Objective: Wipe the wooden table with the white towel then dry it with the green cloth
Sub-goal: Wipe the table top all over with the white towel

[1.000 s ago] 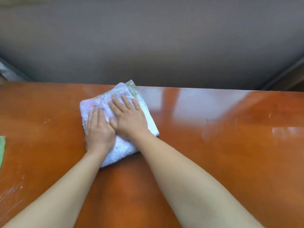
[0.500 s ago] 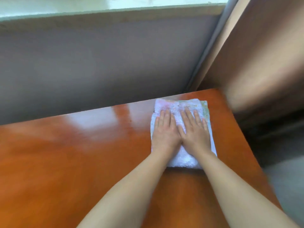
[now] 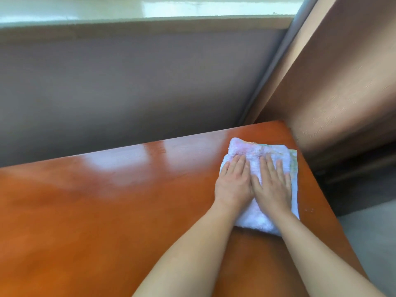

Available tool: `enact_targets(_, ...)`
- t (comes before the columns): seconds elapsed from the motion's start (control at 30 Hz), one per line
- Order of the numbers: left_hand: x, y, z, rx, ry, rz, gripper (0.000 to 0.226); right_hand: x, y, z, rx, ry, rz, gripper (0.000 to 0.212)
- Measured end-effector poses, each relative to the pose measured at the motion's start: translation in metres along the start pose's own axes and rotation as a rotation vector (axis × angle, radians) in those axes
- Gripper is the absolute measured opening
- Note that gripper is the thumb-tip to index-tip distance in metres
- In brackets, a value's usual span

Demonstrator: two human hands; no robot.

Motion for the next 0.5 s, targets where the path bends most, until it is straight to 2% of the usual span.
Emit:
enact_targets(0.1,-0.049,0.019,-0.019,0.051,0.016,-0.104,0.079,-0.058,-0.008,0.005,-0.041,0.019,-0.103,0.079)
enact_targets(0.2,-0.111,0.056,-0.043,0.134,0.028,-0.267,0.065,-0.133,-0.01,0.016,-0.079,0.048,-0.237,0.076)
enact_targets(0.5,-0.276,0.223,-0.078,0.331,0.092,-0.659,0.069,-0.365,0.047,0.079,-0.205,0.157,-0.664,0.072)
Point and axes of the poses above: each hand's wrist, its own y-axis away from the middle knuckle, its own z-axis out of the palm, x = y × z, the point moved 6 cm from there along -y, towards the middle knuckle, and after that the axes turned 15 degrees about -x, right-handed, at the moved point
